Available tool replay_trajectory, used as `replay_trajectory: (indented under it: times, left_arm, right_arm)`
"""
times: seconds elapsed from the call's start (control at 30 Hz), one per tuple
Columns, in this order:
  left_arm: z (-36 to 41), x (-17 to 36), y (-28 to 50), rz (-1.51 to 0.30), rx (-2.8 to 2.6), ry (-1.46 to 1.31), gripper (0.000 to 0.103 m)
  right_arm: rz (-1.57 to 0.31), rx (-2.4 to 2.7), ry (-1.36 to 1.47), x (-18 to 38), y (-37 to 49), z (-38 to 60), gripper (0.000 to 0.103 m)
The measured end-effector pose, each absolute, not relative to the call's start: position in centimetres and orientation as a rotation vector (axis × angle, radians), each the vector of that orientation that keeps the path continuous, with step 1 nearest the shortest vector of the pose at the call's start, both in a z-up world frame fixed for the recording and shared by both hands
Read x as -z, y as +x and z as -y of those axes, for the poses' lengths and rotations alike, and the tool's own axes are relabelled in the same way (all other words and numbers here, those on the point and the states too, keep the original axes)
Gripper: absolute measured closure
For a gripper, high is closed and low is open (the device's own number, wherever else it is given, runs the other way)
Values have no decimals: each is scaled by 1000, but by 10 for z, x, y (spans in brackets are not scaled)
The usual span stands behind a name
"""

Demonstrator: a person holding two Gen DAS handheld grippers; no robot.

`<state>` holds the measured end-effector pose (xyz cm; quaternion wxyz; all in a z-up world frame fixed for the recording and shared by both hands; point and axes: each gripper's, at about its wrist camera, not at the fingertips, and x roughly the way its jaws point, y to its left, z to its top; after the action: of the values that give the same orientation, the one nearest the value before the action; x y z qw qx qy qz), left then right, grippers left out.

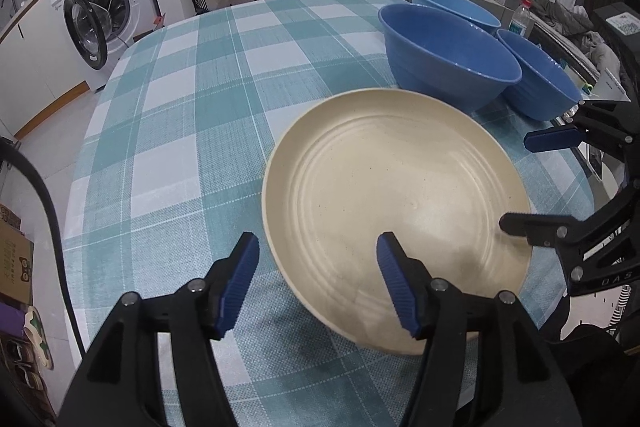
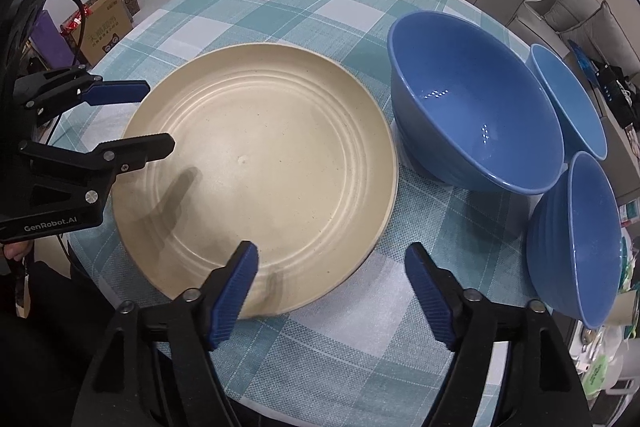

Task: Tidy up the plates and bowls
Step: 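Open both grippers to release the cream plates beside the blue bowls, then pull both open grippers back and up from the placed plates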

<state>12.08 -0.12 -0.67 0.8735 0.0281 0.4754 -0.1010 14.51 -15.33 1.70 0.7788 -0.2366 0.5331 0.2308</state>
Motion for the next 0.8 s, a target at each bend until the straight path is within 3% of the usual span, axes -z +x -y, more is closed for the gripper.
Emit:
replay_trajectory:
  times: [0.07,0.27,0.43,0.53,0.8]
  left_arm:
    - [1,3,120,-978,213,54,23]
    - [3,-7,119,-928,213,62,12]
    - [2,-12,120,-907,192,69,10]
    - [3,-13,121,-896,175,74,2]
    - [5,-19,122,-873,177,70,0]
  right_arm:
    - [-1150,-507,-508,-18,144,153,20]
    - [-1113,-529,-494,-24,142,154,13]
    - [-1075,-542,-459,-33,141,157,2]
    - [-1060,-555,-424,-38,142,161,1]
    - [-1051,-578,-363,-42,144,167,1]
